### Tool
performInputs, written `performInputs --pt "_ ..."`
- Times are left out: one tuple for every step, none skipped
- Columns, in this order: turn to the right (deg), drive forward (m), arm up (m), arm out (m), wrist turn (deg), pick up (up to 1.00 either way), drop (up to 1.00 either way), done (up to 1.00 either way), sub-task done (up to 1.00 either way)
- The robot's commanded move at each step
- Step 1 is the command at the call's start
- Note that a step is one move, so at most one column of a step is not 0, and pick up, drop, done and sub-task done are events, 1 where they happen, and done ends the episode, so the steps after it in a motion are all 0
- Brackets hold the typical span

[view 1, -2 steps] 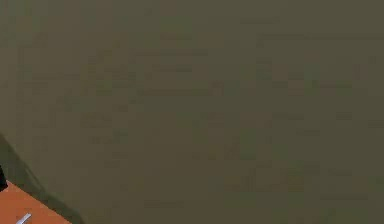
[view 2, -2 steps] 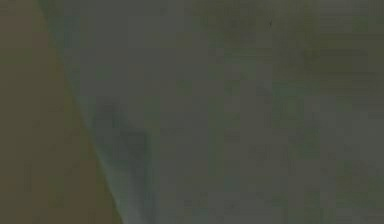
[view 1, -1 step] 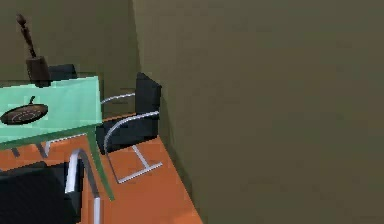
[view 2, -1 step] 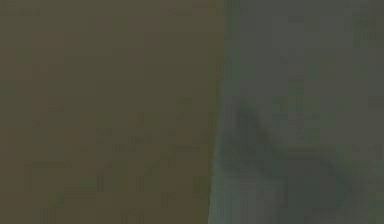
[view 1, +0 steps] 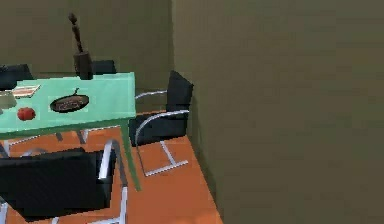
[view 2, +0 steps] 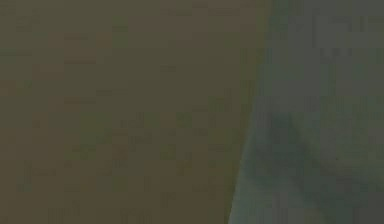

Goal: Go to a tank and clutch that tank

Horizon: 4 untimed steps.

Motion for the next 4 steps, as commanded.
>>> performInputs --pt "-45.0 0.00 0.00 0.00 0.0 0.00 0.00 0.00 0.00" --pt "-45.0 0.00 0.00 0.00 0.0 0.00 0.00 0.00 0.00" --pt "-12.0 0.00 0.00 0.00 0.0 0.00 0.00 0.00 0.00" --pt "0.0 0.30 0.00 0.00 0.0 0.00 0.00 0.00 0.00"
